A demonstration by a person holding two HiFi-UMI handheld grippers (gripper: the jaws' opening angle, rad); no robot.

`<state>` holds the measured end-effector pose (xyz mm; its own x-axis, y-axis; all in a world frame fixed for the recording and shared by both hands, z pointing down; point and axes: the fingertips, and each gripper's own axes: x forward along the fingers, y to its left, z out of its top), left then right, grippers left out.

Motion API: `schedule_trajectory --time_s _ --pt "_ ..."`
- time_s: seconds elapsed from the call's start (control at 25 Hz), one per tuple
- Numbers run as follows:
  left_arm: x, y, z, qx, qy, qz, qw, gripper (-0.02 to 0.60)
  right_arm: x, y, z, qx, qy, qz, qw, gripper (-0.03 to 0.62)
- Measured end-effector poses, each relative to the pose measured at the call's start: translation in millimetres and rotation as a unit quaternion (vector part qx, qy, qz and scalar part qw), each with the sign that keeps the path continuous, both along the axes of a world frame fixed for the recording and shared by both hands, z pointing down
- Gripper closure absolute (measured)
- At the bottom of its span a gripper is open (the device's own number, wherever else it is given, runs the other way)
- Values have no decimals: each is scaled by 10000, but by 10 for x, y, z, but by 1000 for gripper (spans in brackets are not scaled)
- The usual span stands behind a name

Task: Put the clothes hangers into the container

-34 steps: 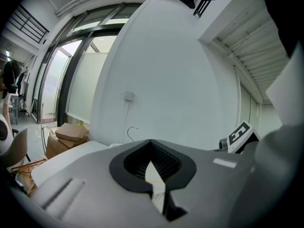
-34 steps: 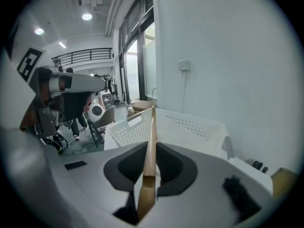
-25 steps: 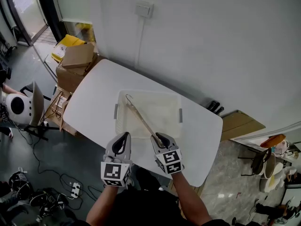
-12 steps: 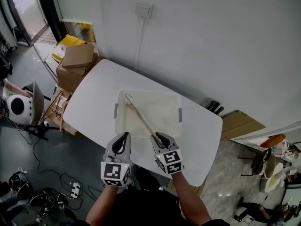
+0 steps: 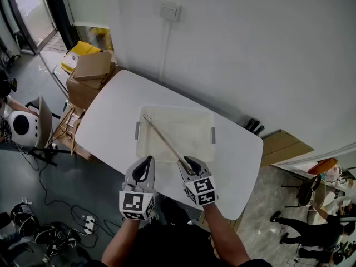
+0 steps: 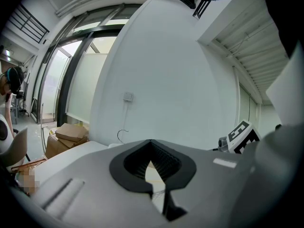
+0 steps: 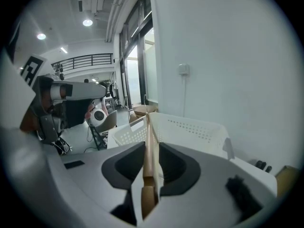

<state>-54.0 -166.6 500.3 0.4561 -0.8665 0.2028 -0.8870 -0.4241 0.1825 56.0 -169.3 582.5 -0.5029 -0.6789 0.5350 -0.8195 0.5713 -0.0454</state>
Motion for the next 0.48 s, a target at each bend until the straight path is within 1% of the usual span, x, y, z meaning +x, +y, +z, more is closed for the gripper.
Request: schedule_trajectory --time_s 0.48 --pt "11 29 -9 9 35 68 10000 575 -38 77 15 -21 7 -32 10000 488"
